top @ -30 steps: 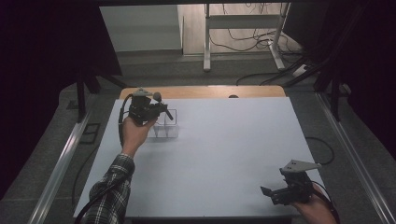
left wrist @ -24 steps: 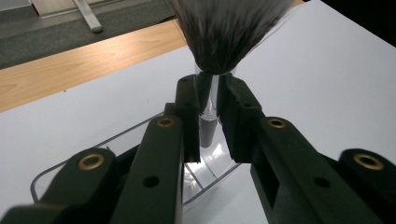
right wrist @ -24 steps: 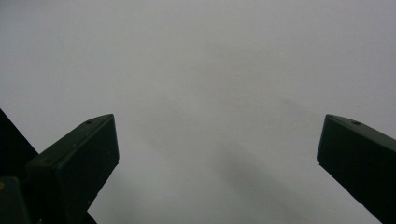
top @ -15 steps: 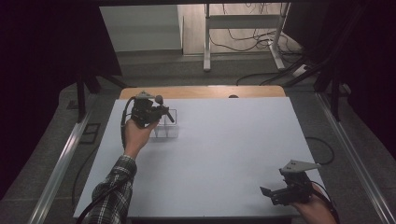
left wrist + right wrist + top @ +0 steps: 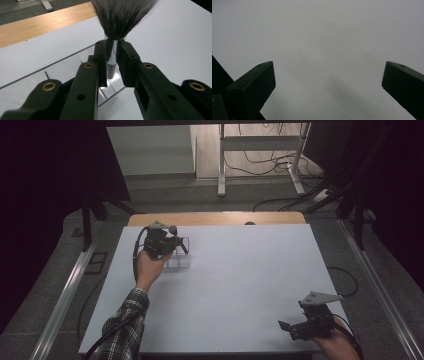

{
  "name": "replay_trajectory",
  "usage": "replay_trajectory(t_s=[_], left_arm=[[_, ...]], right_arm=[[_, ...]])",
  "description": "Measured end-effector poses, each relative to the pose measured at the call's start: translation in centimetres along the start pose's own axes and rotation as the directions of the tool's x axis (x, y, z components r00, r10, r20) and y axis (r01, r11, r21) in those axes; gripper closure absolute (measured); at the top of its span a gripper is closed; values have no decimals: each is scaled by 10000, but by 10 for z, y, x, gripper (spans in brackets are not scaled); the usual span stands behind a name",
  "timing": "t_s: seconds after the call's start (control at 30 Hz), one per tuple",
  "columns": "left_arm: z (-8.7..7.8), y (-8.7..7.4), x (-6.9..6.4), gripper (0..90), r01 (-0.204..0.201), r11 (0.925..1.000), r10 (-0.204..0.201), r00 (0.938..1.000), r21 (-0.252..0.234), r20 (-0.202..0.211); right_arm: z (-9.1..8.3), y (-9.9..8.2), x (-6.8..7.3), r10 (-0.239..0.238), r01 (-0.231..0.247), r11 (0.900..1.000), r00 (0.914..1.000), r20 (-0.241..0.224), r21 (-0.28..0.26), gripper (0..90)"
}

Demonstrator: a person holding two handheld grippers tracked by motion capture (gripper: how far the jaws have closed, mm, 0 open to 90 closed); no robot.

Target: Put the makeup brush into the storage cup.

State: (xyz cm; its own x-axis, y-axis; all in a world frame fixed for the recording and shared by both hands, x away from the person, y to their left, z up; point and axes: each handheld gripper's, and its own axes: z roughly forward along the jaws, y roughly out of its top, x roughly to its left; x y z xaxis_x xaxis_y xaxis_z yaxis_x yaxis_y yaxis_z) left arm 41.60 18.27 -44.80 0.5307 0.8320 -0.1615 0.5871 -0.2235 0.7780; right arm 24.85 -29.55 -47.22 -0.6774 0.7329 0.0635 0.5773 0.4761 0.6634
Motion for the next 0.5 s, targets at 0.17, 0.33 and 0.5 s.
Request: replay_trajectory(t_s=[0.17, 0.33, 0.5], left_arm=[[3, -2, 0, 772, -9, 9999, 9, 10000, 107, 17], [7, -5, -1, 771, -13, 9999, 13, 10000, 149, 33], [10, -7, -1, 772, 14, 9997, -15, 10000, 258, 3]], right_arm=[[0, 0, 0, -18, 18, 10000, 10000, -3, 33, 0], [1, 0, 1, -52, 51, 10000, 10000, 8, 81, 0], [1, 0, 1, -64, 64, 9999, 10000, -11, 87, 0]])
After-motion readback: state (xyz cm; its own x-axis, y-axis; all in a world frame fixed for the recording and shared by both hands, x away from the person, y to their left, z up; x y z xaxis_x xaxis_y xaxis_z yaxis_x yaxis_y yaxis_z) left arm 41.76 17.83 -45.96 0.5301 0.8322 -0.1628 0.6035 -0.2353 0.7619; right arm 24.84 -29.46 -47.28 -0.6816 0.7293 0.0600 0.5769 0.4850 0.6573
